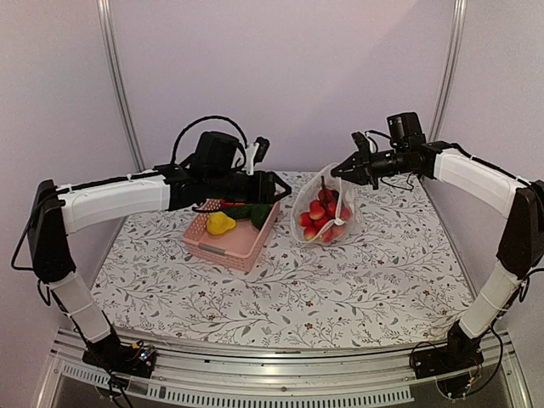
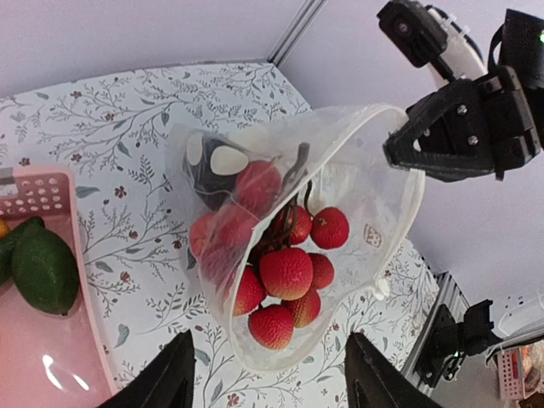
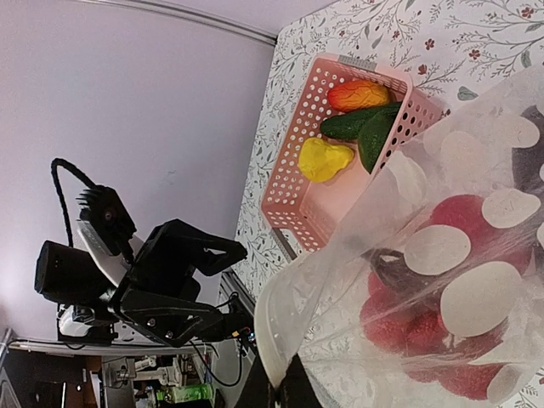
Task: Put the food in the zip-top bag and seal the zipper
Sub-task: Adjust the zipper food storage bag at the center of the board.
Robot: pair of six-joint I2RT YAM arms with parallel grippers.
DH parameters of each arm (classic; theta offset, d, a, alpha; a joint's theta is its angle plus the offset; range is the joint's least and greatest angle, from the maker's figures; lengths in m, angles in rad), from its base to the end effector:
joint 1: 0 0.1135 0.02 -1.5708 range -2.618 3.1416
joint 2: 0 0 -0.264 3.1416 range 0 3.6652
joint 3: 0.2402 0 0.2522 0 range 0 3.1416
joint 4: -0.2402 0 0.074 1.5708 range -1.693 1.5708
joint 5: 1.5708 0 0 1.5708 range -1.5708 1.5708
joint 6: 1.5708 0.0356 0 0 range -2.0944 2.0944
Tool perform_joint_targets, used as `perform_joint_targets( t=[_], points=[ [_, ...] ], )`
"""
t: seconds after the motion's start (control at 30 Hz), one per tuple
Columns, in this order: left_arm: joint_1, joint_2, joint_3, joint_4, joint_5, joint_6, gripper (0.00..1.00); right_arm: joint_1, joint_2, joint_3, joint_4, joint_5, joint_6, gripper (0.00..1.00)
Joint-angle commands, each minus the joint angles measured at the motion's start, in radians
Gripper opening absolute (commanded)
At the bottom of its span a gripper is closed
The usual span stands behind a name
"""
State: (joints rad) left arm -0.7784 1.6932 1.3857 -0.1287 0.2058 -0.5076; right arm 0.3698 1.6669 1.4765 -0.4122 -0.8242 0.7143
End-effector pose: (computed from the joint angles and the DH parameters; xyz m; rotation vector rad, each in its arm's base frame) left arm 0.2815 -0.2878 0.3126 0.4297 2.1077 -0.9974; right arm 0.3431 0.1610 0.3332 -0.1260 2.3450 1.4779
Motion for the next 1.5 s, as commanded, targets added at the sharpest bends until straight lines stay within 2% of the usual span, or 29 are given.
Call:
perform_joint_targets(
  t=[0.0, 0.17, 0.27, 0.37, 0.47, 0.57, 0.67, 0.9, 1.13, 1.23, 1.27, 1.4, 1.43, 1.47],
  points=[
    [-0.012, 0.104, -0.027, -0.094, 0.076, -0.050, 0.58, -0.007, -0.020, -0.049, 0.132, -0.036, 0.045, 0.00],
    [-0.011, 0.248, 0.120, -0.153, 0.049, -0.062, 0.56, -0.007, -0.012, -0.054, 0.154, -0.045, 0.047, 0.00],
    [-0.010, 0.341, 0.229, -0.204, 0.061, -0.072, 0.49, -0.009, -0.006, -0.056, 0.156, -0.047, 0.039, 0.00],
    [-0.014, 0.377, 0.274, -0.207, 0.071, -0.097, 0.44, -0.011, -0.006, -0.058, 0.160, -0.044, 0.034, 0.00],
    [-0.012, 0.351, 0.260, -0.229, -0.011, -0.113, 0.45, -0.017, -0.007, -0.058, 0.164, -0.035, 0.030, 0.00],
    [-0.013, 0.274, 0.211, -0.252, -0.107, -0.111, 0.51, -0.025, -0.009, -0.058, 0.168, -0.021, 0.029, 0.00],
    [-0.013, 0.187, 0.123, -0.218, -0.145, -0.095, 0.56, -0.024, -0.008, -0.068, 0.181, -0.017, 0.030, 0.00],
    [-0.021, 0.086, -0.058, 0.016, 0.015, -0.056, 0.60, -0.024, -0.012, -0.115, 0.239, -0.011, 0.054, 0.00],
    [-0.026, 0.254, 0.095, -0.091, 0.057, -0.048, 0.58, -0.024, -0.007, -0.133, 0.253, -0.019, 0.067, 0.00],
    [-0.032, 0.309, 0.140, -0.093, 0.066, -0.042, 0.49, -0.024, -0.014, -0.147, 0.254, -0.020, 0.066, 0.00],
    [-0.032, 0.324, 0.151, -0.092, 0.066, -0.048, 0.42, -0.025, -0.017, -0.150, 0.254, -0.020, 0.066, 0.00],
    [-0.033, 0.341, 0.219, -0.142, 0.026, -0.049, 0.04, -0.024, -0.024, -0.152, 0.222, 0.002, 0.047, 0.00],
    [-0.033, 0.331, 0.246, -0.165, 0.009, -0.049, 0.00, -0.025, -0.027, -0.137, 0.172, 0.026, 0.021, 0.00],
    [-0.033, 0.315, 0.281, -0.180, -0.002, -0.048, 0.00, -0.025, -0.027, -0.108, 0.103, 0.060, -0.009, 0.00]
  ],
)
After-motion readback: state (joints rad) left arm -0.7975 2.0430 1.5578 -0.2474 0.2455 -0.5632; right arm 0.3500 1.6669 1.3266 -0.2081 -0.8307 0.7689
